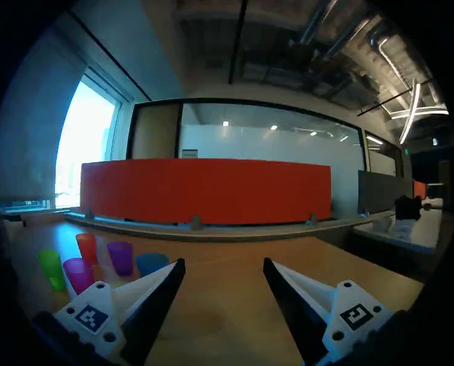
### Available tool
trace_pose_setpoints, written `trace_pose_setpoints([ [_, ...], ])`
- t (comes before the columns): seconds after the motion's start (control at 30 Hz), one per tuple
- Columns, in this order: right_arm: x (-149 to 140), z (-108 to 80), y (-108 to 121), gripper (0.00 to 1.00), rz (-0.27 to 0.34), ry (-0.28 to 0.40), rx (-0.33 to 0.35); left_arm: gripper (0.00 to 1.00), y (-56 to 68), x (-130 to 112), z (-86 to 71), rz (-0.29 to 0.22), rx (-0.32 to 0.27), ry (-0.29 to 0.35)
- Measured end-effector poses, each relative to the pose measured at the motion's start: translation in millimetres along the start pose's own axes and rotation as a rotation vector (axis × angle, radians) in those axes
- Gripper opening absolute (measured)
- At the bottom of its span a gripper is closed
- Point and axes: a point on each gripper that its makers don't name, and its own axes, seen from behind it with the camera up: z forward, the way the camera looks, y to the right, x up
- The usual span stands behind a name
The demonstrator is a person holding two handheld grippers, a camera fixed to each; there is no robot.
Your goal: Pour water
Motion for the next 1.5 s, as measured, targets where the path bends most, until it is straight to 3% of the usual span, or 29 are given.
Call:
trace_pose_setpoints([
  [0.57, -17, 3.5, -3, 0.99, 0.006, -0.017, 0.008, 0.99, 0.8, -1, 0.4, 0.0, 0.0, 0.0],
  [1.5, -19, 1.2, -3, 0.99, 0.019, -0.028, 0.016, 0.99, 3.1, 0, 1.4, 0.0, -0.015, 0.001],
])
